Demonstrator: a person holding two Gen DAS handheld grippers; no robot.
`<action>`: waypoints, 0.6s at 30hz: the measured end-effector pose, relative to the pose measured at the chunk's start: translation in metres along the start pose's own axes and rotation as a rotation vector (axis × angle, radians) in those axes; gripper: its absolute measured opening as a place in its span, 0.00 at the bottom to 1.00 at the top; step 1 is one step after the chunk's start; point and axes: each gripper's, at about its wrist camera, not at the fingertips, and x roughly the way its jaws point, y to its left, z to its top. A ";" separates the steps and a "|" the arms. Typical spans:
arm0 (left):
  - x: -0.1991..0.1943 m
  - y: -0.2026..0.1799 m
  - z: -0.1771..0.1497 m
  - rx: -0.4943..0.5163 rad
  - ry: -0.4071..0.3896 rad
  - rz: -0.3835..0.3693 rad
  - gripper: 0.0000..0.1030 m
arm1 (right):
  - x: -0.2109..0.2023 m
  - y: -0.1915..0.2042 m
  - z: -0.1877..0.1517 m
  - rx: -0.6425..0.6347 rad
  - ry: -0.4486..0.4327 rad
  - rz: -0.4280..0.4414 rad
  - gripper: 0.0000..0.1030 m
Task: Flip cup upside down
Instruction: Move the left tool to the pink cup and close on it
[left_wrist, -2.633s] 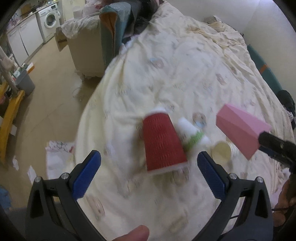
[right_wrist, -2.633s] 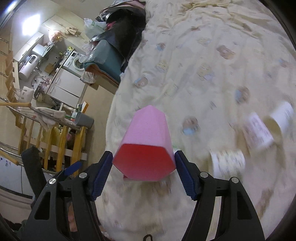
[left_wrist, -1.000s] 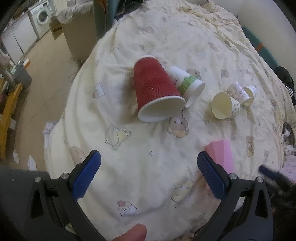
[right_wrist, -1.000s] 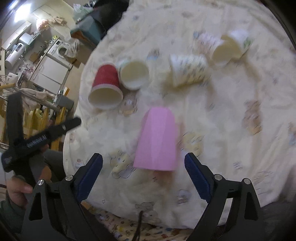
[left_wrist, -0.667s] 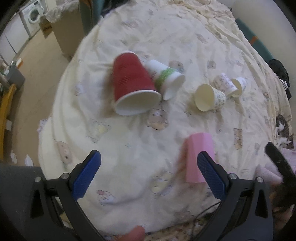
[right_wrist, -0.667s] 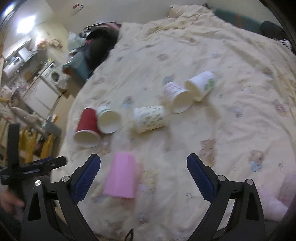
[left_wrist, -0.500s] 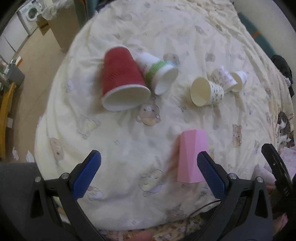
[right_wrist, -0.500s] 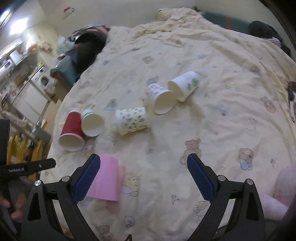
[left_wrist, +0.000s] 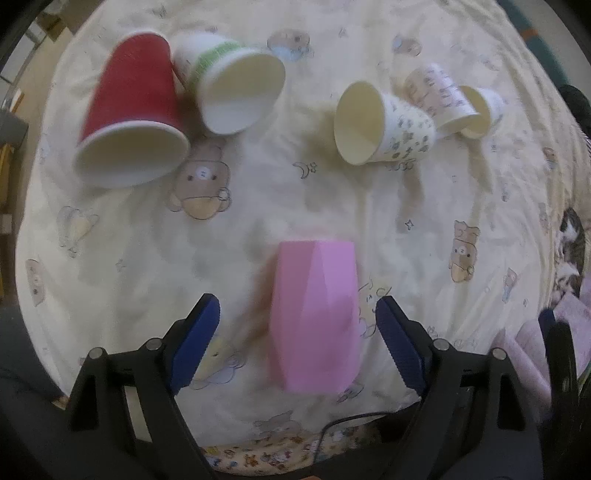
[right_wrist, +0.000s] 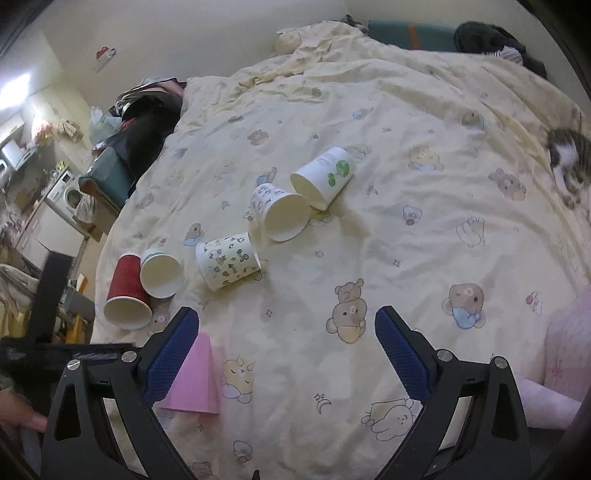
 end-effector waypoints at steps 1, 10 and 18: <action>0.004 -0.001 0.003 -0.003 0.009 0.006 0.77 | 0.001 0.000 0.000 0.003 0.004 0.005 0.96; 0.033 -0.006 0.021 -0.037 0.129 0.009 0.64 | 0.003 -0.002 0.002 0.014 0.024 0.052 0.96; 0.034 -0.001 0.022 -0.041 0.132 -0.046 0.49 | 0.003 0.003 0.000 0.011 0.026 0.078 0.96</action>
